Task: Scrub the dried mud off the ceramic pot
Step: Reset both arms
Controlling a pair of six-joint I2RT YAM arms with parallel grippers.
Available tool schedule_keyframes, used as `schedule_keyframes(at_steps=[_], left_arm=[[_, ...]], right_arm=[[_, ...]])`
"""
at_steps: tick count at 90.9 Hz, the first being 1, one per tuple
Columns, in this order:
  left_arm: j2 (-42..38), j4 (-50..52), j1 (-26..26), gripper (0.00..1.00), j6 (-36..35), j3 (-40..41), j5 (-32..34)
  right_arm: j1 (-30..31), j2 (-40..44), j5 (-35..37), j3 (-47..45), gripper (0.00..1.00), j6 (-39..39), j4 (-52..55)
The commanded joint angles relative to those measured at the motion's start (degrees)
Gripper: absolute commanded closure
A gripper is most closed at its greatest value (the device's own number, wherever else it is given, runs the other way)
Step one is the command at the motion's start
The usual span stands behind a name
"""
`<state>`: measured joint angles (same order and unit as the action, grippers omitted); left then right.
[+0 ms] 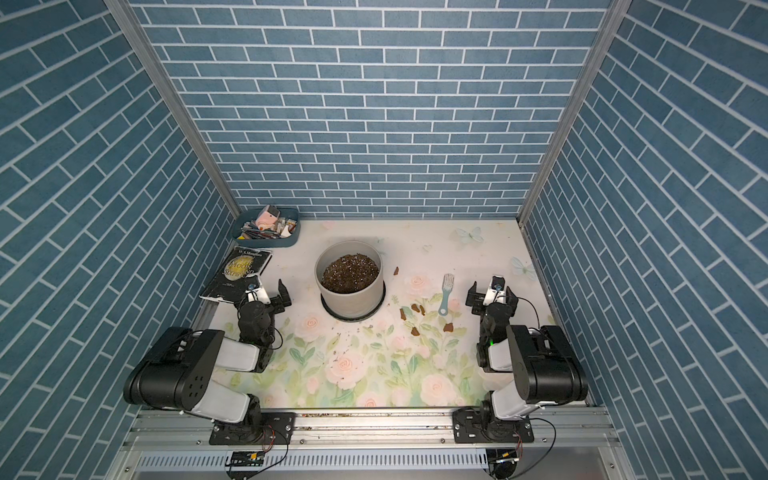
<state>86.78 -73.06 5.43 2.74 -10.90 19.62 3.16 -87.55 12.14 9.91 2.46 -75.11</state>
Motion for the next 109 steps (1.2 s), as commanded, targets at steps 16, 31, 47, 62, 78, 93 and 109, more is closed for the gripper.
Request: schedule_keyframes(at_steps=[16,31,47,62,78,93,109], left_arm=[[-0.25,-3.1,-0.07,0.0,-0.4,0.15,0.03],[-0.18,-3.09,-0.05,0.0,-0.41,0.12,-0.04],[-0.11,-3.08,-0.16,0.0,-0.46,0.09,-0.11],[-0.13,-3.07,-0.16,0.0,-0.45,0.09,-0.16],[-0.13,-3.14,-0.16,0.0,-0.46,0.17,-0.18],[-0.17,-3.22,-0.11,0.0,-0.46,0.2,-0.13],[-0.16,-3.23,-0.16,0.0,-0.46,0.18,-0.11]], right_arm=[[0.44,0.02,-0.74,0.82,0.0,-2.44,-1.83],[0.41,0.01,-0.67,0.82,0.0,-2.46,-1.82],[0.45,-0.06,-0.67,0.81,0.0,-2.46,-1.77],[0.45,-0.06,-0.74,0.82,0.0,-2.46,-1.78],[0.46,-0.01,-0.71,0.82,0.0,-2.46,-1.79],[0.51,-0.05,-0.68,0.83,0.0,-2.46,-1.79],[0.45,0.01,-0.63,0.81,0.0,-2.46,-1.79]])
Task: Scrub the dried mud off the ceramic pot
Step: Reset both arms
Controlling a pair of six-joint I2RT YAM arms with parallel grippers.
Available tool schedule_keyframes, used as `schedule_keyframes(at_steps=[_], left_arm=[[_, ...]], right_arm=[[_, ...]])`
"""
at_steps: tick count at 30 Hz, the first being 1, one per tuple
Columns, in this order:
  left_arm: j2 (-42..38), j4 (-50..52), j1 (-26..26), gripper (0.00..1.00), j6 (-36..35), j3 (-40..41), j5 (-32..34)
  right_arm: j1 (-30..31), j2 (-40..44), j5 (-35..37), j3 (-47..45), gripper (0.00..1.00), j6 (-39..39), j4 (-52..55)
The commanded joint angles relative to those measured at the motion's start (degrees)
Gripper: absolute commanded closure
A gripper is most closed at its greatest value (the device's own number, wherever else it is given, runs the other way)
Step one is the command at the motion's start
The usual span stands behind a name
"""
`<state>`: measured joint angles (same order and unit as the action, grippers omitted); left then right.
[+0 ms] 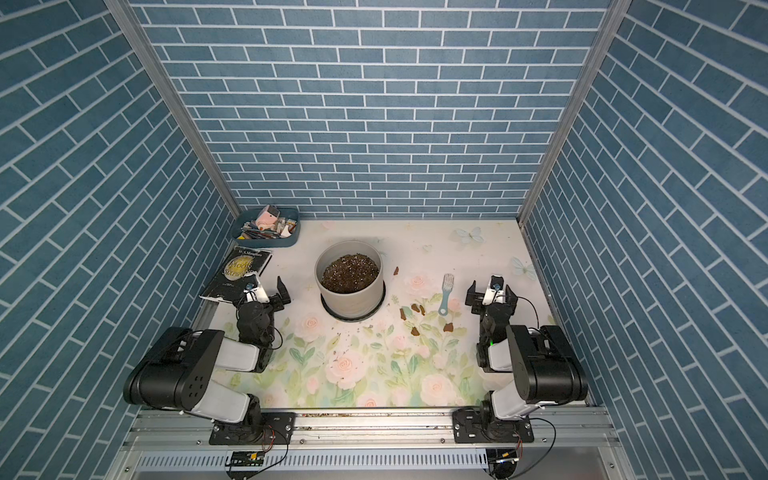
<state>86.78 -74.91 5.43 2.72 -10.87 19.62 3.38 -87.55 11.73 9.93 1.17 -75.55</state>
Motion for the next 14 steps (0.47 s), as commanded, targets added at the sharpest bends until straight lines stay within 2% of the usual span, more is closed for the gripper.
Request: schedule_keyframes(at_steps=[1,14], left_arm=[[-0.14,-1.37,-0.11,0.0,-0.44,0.15,-0.15],[-0.15,-1.4,-0.16,0.0,-0.41,0.16,-0.17]], right_arm=[[0.23,0.01,-0.26,0.83,0.0,-1.17,-1.35],[0.19,0.06,-0.43,0.8,0.0,-1.17,-1.37]])
